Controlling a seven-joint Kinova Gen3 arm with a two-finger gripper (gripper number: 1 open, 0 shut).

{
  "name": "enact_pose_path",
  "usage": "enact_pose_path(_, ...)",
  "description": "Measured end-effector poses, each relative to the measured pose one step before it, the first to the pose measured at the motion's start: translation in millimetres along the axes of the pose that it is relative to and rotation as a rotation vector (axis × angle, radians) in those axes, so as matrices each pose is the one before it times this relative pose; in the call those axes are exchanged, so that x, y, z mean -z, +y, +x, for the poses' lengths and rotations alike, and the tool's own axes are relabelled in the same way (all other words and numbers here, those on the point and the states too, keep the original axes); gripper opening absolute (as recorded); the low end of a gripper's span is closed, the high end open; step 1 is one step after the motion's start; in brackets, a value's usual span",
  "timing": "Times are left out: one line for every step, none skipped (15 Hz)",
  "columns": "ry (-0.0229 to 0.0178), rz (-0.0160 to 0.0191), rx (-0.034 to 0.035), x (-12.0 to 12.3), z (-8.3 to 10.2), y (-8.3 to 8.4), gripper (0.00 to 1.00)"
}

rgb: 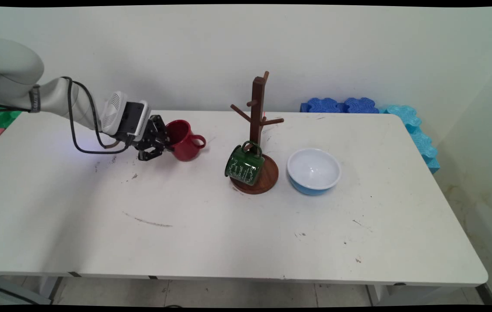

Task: Place the picked object on the table

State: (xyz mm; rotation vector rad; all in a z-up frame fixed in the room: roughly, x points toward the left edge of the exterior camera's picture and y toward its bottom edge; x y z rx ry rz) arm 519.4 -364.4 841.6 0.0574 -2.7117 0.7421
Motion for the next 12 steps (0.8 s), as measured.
enact_pose_path(-0.00246, 0.00034, -0.00477, -1.41, 0.31, 0.64, 0.0)
enact_pose_path(-0.00196, 0.00017, -0.00432, -1.32, 0.37, 0.56, 0.0)
enact_pose_path(-0.00147, -0.00007, -0.00338, -0.95, 0.23, 0.56, 0.0)
enact_pose_path(-0.00114, -0.00075, -0.0035, -1.35, 0.28, 0.7, 0.0)
enact_pose_path(-0.00098, 0.00019, -0.00282, -1.1, 0.08, 0.6, 1.0)
enact_pose_path(-0.00053, 0.00032, -0.00255, -0.71, -0.01, 0.34, 1.0)
enact_pose_path(-0.00028, 0.00026, -0.00304, -0.96, 0.05, 0.2, 1.0)
enact_pose_path(0.00009, 0.00053, -0.00272, -0.64, -0.02, 0.29, 1.0)
enact_pose_path(-0.00031, 0.0018, -0.00254, -0.25, -0.36, 0.27, 1.0)
enact_pose_path(0.0004, 0.00092, -0.00234, -0.33, 0.09, 0.27, 1.0)
enact_pose_path(0.0005, 0.0009, -0.0022, -0.26, 0.07, 0.17, 1.0)
enact_pose_path(0.00148, 0.00113, -0.00207, 0.0, 0.26, 0.06, 1.0)
